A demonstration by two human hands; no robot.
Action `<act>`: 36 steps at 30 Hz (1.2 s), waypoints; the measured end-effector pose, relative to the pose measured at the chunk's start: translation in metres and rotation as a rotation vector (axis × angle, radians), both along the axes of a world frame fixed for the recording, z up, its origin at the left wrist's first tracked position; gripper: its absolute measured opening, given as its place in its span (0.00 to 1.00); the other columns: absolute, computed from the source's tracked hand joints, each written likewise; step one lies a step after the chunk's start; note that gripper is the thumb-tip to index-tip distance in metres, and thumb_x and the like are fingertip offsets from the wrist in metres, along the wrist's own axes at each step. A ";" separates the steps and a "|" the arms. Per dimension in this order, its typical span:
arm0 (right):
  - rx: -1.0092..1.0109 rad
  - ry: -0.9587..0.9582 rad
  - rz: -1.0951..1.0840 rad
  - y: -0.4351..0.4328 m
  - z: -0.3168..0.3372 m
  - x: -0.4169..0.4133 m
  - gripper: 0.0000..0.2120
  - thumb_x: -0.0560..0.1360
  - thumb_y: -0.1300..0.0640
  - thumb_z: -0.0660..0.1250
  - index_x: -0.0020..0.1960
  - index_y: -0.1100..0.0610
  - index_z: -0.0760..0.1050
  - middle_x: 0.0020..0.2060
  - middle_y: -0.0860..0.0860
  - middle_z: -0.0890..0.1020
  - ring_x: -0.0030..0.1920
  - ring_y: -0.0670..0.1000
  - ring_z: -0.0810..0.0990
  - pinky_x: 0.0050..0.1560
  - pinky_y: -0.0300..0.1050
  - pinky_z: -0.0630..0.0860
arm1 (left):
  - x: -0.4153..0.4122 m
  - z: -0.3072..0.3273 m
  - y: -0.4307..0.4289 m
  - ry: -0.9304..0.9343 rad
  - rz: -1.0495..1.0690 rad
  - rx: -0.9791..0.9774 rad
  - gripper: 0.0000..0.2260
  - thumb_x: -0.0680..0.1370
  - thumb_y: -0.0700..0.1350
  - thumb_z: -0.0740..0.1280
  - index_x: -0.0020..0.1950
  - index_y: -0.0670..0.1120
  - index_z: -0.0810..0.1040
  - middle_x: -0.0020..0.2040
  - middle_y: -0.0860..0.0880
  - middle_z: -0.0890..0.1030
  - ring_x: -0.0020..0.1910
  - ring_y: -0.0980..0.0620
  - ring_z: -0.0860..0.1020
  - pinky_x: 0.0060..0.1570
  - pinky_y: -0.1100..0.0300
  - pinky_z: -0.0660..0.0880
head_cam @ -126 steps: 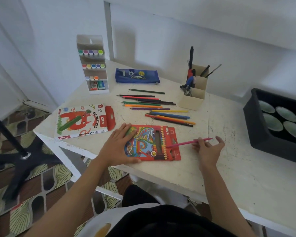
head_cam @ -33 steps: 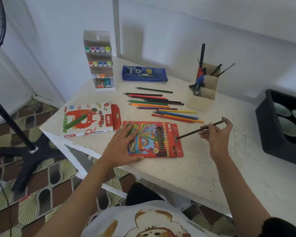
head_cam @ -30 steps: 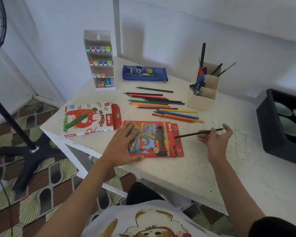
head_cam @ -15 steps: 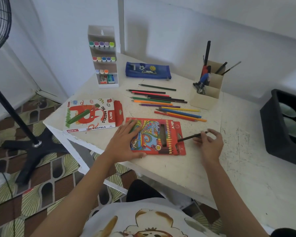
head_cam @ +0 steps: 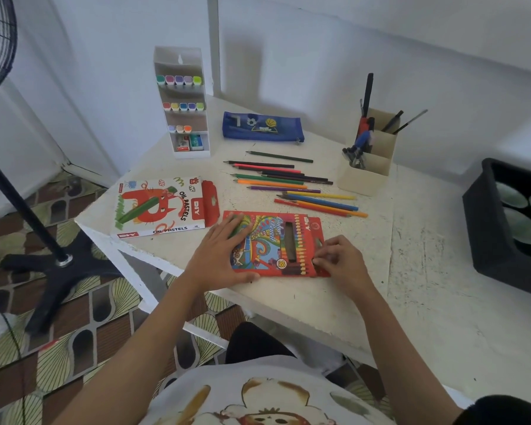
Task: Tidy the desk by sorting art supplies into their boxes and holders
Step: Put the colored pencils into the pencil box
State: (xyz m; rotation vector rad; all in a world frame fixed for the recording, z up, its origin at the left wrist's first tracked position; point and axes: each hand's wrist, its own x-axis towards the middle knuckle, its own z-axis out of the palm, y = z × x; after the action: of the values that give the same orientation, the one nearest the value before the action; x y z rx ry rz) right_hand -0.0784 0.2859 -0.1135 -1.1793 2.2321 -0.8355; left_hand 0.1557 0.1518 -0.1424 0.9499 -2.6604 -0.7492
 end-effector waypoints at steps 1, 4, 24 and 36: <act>-0.001 -0.004 0.021 0.001 -0.001 -0.001 0.05 0.71 0.61 0.72 0.47 0.56 0.82 0.48 0.45 0.73 0.50 0.43 0.71 0.40 0.25 0.66 | 0.000 0.000 0.000 0.003 0.000 0.000 0.51 0.60 0.82 0.49 0.77 0.55 0.53 0.78 0.54 0.47 0.75 0.59 0.40 0.72 0.55 0.39; -0.002 -0.035 0.069 0.003 -0.001 -0.005 0.07 0.71 0.63 0.71 0.48 0.56 0.82 0.49 0.45 0.73 0.52 0.43 0.71 0.43 0.24 0.66 | 0.000 0.001 0.001 0.010 0.000 0.001 0.51 0.60 0.82 0.49 0.77 0.55 0.53 0.78 0.54 0.47 0.75 0.59 0.40 0.72 0.55 0.40; -0.033 0.181 -0.114 -0.042 0.027 -0.070 0.06 0.74 0.61 0.70 0.50 0.56 0.81 0.49 0.53 0.79 0.46 0.49 0.75 0.48 0.38 0.69 | -0.001 0.000 0.001 -0.030 -0.009 -0.064 0.50 0.60 0.82 0.46 0.76 0.56 0.49 0.76 0.57 0.43 0.73 0.61 0.34 0.72 0.55 0.31; 0.029 0.319 -0.116 -0.052 0.008 -0.073 0.04 0.75 0.62 0.67 0.49 0.59 0.79 0.50 0.55 0.71 0.47 0.49 0.71 0.49 0.39 0.68 | -0.002 0.001 0.001 -0.016 -0.012 -0.033 0.49 0.60 0.82 0.47 0.75 0.58 0.48 0.76 0.58 0.43 0.72 0.63 0.34 0.70 0.58 0.31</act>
State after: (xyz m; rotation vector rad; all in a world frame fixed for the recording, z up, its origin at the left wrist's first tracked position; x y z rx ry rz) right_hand -0.1513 0.2335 -0.1059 -1.2525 2.5813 -0.6949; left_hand 0.1540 0.1531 -0.1412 0.9364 -2.6853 -0.7004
